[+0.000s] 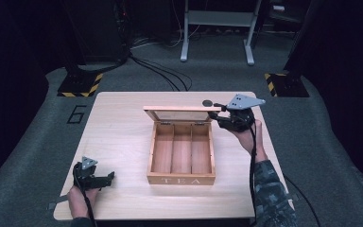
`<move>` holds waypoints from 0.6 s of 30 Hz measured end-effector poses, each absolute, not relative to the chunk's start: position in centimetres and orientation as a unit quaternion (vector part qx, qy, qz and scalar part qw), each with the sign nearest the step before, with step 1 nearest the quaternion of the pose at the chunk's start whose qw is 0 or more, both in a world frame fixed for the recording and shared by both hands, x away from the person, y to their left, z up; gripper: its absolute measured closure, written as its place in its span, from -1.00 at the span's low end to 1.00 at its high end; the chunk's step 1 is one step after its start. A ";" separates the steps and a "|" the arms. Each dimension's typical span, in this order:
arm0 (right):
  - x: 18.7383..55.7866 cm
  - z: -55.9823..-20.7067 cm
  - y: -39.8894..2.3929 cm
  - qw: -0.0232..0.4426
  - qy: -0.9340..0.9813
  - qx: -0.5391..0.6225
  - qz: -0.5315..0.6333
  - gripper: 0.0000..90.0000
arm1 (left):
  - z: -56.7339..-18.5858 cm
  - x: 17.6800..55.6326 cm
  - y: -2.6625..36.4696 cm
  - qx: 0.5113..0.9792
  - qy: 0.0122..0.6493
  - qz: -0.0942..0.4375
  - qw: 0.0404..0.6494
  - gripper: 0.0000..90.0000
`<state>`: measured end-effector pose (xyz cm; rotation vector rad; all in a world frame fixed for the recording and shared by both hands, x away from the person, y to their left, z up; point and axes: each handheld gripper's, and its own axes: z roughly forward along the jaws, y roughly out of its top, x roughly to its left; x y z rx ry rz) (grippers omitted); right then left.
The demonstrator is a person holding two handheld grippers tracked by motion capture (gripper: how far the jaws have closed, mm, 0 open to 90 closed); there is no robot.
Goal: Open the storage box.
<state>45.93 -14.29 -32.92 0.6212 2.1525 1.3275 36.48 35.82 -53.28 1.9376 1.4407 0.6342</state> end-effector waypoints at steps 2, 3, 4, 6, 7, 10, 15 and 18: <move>46.1 -32.8 -14.3 0.265 0.795 0.233 0.493 0.35 | -53.3 36.5 35.8 0.736 0.547 0.241 0.317 -0.98; 46.2 -32.8 -14.3 0.264 0.795 0.234 0.493 0.35 | -53.3 36.5 35.8 0.736 0.547 0.241 0.317 -0.98; 46.3 -32.7 -14.3 0.262 0.796 0.234 0.494 0.35 | -53.3 36.5 35.8 0.736 0.547 0.241 0.317 -0.98; 46.5 -32.6 -14.3 0.261 0.795 0.237 0.494 0.36 | -53.3 36.5 35.8 0.736 0.548 0.241 0.317 -0.98; 46.5 -32.6 -14.3 0.259 0.795 0.237 0.494 0.36 | -53.3 36.5 35.8 0.736 0.548 0.241 0.317 -0.98; 46.7 -32.6 -14.4 0.258 0.795 0.236 0.495 0.36 | -53.3 36.5 35.8 0.736 0.548 0.240 0.316 -0.98; 46.8 -32.5 -14.4 0.257 0.796 0.236 0.495 0.36 | -53.3 36.5 35.8 0.736 0.547 0.240 0.316 -0.98; 46.8 -32.5 -14.4 0.256 0.796 0.237 0.495 0.36 | -53.3 36.5 35.8 0.736 0.548 0.241 0.316 -0.98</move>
